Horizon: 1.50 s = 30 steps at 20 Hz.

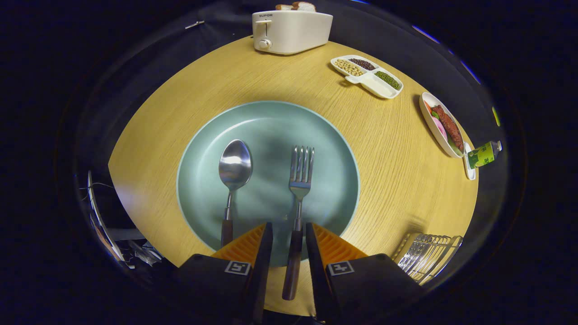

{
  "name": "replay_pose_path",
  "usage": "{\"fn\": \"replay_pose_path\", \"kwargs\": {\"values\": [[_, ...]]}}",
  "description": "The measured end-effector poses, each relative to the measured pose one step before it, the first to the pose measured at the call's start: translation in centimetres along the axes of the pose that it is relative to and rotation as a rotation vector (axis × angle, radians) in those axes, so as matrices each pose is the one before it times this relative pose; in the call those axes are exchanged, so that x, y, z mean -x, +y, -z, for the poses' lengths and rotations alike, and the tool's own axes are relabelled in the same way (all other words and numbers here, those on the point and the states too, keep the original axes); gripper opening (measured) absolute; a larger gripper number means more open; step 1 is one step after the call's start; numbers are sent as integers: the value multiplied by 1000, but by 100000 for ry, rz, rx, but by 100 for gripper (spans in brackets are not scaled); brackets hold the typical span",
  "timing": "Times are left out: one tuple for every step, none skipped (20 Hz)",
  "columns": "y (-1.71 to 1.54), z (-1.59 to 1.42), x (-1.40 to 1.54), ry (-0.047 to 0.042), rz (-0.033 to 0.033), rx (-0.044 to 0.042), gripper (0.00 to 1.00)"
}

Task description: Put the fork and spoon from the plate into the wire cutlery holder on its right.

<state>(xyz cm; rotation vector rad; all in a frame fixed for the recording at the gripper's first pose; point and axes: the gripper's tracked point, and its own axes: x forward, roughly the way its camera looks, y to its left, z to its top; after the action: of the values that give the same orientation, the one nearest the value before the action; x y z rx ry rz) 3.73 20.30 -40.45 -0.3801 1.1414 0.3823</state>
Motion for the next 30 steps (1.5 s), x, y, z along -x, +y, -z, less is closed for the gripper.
{"fn": "replay_pose_path", "kwargs": {"values": [[-203, 247, -290, 1723, 783, -952, 45], [-408, 203, -232, 1505, 1269, -1210, 32], [-91, -2, 140, 240, 139, -2036, 22], [239, -39, 315, 1542, -1658, -2669, 15], [176, 181, -226, 1926, -2094, -2828, 14], [143, 47, 51, 929, -2430, -2562, 11], [89, 100, 466, 1136, -2025, -2690, 10], [67, -168, 229, -210, -2508, -3011, 7], [113, -340, 599, -1137, -2177, -2934, 7], [81, -254, 1013, -1313, -2612, -2724, 7], [89, -212, 1164, -996, -2506, -2189, 7], [-2, -260, 1268, -1199, -1842, -1249, 7], [-289, -287, 1454, -1379, -1308, -465, 7], [-457, -161, 1343, -802, -640, 466, 7], [-642, -48, 1566, -707, -640, 751, 7], [-913, 31, 1872, -450, -243, 830, 7], [-1153, 50, 1738, -388, -21, 601, 7], [-1471, 254, 1600, 424, 625, 619, 7], [-1625, 423, 1411, 1287, 797, 652, 7], [-1690, 710, 1344, 2124, 1361, 1311, 7], [-2082, 1134, 1072, 3759, 2349, 3015, 7], [-2040, 1107, 696, 3737, 3139, 3596, 7], [-1782, 879, 462, 2705, 2916, 3042, 7], [-1431, 966, 218, 3145, 1791, 2309, 7], [-1027, 1107, -7, 3180, 563, 1734, 7], [-626, 1031, -238, 3730, -114, 774, 7], [-399, 912, -514, 3494, -587, 959, 7], [-405, 756, -560, 2970, -439, 1232, 7], [-372, 497, -768, 3198, -106, 999, 7], [-361, 361, -622, 2819, -469, 302, 7]]}}
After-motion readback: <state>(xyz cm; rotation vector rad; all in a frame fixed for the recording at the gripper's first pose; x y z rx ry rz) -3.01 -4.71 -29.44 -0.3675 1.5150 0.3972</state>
